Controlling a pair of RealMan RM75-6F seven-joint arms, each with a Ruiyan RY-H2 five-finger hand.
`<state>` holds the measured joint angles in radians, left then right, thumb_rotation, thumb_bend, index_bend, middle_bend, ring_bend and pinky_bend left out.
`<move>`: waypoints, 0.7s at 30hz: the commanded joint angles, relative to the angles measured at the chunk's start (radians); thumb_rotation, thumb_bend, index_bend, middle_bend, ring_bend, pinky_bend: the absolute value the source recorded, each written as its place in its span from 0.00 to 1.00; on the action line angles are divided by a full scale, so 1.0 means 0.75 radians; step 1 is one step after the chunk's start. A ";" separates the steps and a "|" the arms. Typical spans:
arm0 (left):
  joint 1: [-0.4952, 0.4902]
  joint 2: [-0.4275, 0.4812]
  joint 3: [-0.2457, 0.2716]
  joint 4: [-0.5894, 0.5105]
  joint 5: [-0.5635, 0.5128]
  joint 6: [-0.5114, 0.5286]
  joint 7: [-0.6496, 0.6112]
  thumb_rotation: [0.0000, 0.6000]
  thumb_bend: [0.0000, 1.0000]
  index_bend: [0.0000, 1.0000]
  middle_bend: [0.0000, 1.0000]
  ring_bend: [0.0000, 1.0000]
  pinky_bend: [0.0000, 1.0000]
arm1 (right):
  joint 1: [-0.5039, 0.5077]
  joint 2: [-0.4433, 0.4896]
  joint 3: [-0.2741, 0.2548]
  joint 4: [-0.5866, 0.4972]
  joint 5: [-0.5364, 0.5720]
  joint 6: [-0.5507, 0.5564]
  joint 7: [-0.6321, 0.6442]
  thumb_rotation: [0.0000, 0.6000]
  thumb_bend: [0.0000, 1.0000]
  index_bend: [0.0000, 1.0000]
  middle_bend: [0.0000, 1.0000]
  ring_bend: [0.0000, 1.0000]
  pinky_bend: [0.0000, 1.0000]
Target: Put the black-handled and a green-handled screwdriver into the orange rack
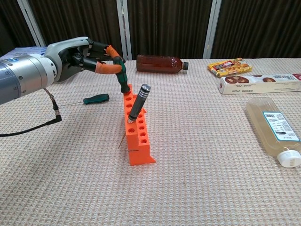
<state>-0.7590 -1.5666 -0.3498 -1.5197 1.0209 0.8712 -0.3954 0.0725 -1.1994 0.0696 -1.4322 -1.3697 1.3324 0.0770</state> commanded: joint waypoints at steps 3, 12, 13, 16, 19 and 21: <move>0.001 -0.007 0.004 0.007 -0.001 0.006 0.022 1.00 0.48 0.58 0.21 0.00 0.00 | 0.000 0.001 0.000 0.000 0.001 -0.001 -0.001 1.00 0.00 0.00 0.00 0.00 0.00; 0.009 0.003 0.012 -0.003 0.016 0.007 0.051 1.00 0.42 0.28 0.03 0.00 0.00 | 0.003 -0.001 -0.001 0.000 0.003 -0.006 -0.002 1.00 0.00 0.00 0.00 0.00 0.00; 0.011 0.005 0.013 -0.005 0.018 0.008 0.053 1.00 0.42 0.26 0.02 0.00 0.00 | 0.003 -0.001 -0.001 -0.001 0.003 -0.006 -0.002 1.00 0.00 0.00 0.00 0.00 0.00; 0.020 0.015 0.015 -0.020 0.034 0.022 0.059 1.00 0.41 0.15 0.00 0.00 0.00 | 0.003 0.000 -0.001 -0.001 0.001 -0.005 -0.002 1.00 0.00 0.00 0.00 0.00 0.00; 0.034 0.025 0.017 -0.032 0.057 0.055 0.073 1.00 0.41 0.07 0.00 0.00 0.00 | 0.004 0.000 -0.001 -0.002 0.000 -0.003 -0.002 1.00 0.00 0.00 0.00 0.00 0.00; 0.052 0.036 0.018 -0.052 0.081 0.098 0.082 1.00 0.41 0.06 0.00 0.00 0.00 | 0.003 0.003 0.000 -0.004 -0.001 0.000 -0.005 1.00 0.00 0.00 0.00 0.00 0.00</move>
<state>-0.7314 -1.5474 -0.3371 -1.5466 1.0666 0.9225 -0.3409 0.0750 -1.1972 0.0694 -1.4347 -1.3705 1.3326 0.0732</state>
